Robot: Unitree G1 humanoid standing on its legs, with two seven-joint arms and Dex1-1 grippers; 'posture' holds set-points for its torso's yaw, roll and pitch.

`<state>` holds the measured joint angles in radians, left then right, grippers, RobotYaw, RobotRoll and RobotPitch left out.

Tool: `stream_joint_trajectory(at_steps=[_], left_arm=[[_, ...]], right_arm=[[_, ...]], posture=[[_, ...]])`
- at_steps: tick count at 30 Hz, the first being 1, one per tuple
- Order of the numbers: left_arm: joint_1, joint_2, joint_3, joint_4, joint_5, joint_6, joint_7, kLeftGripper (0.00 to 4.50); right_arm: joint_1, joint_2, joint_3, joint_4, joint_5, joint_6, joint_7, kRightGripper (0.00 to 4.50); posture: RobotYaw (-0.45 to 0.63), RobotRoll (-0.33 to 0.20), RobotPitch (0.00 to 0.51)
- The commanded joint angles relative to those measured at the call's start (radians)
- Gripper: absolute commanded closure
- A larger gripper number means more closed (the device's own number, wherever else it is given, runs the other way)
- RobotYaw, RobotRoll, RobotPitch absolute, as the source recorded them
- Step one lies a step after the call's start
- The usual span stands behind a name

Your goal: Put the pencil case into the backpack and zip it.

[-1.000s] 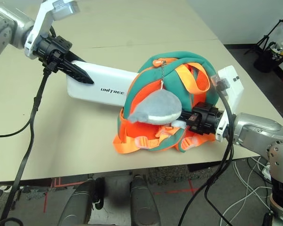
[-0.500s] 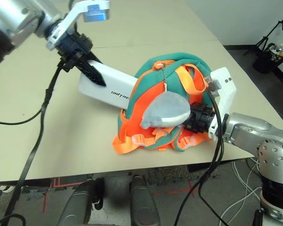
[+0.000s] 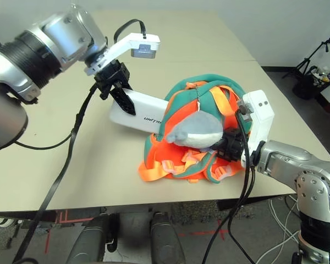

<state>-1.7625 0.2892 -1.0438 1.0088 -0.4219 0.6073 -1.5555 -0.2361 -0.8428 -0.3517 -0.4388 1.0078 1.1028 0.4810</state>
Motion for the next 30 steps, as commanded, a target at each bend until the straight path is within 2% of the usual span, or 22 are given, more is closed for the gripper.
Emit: stream_joint_trajectory(at_steps=[1, 6, 10, 13, 17, 19, 22, 27, 30], left_arm=[[0.012, -0.181, 0.137, -0.003, 0.009, -0.065, -0.059, 3.04], [-0.020, -0.253, 0.326, 0.098, 0.094, -0.072, -0.058, 3.06], [-0.017, -0.280, 0.397, 0.102, 0.142, -0.054, -0.059, 3.06], [-0.003, -0.280, 0.419, 0.084, 0.162, -0.040, -0.059, 3.06], [0.011, -0.237, 0.467, 0.029, 0.150, -0.010, -0.059, 3.06], [0.014, -0.210, 0.497, -0.006, 0.137, 0.010, -0.059, 2.34], [0.018, -0.154, 0.568, -0.075, 0.110, 0.045, -0.059, 1.51], [0.075, -0.075, 0.677, -0.179, 0.131, 0.072, -0.042, 0.03], [0.117, -0.036, 0.717, -0.234, 0.146, 0.079, -0.023, 0.00]], right_arm=[[-0.016, 0.042, 0.062, -0.046, 0.033, 0.003, 0.018, 4.38], [-0.021, 0.046, 0.064, -0.042, 0.024, 0.012, 0.030, 4.39], [-0.041, 0.046, 0.070, -0.030, 0.019, 0.017, 0.035, 4.39], [-0.050, 0.045, 0.072, -0.024, 0.017, 0.020, 0.038, 4.39], [-0.054, 0.043, 0.072, -0.017, 0.010, 0.021, 0.045, 4.39], [-0.056, 0.042, 0.070, -0.014, 0.008, 0.023, 0.045, 4.39], [-0.060, 0.041, 0.069, -0.009, 0.006, 0.024, 0.047, 4.39], [-0.068, 0.033, 0.071, 0.007, -0.004, 0.022, 0.061, 4.39], [-0.079, 0.029, 0.076, 0.020, -0.012, 0.021, 0.071, 4.39]], posture=[[-0.09, 0.000, 0.181], [-0.08, 0.000, 0.183], [-0.07, 0.000, 0.184], [-0.07, 0.000, 0.185], [-0.06, 0.000, 0.185], [-0.05, 0.000, 0.184], [-0.04, 0.000, 0.183], [-0.02, 0.000, 0.182], [-0.01, 0.000, 0.181]])
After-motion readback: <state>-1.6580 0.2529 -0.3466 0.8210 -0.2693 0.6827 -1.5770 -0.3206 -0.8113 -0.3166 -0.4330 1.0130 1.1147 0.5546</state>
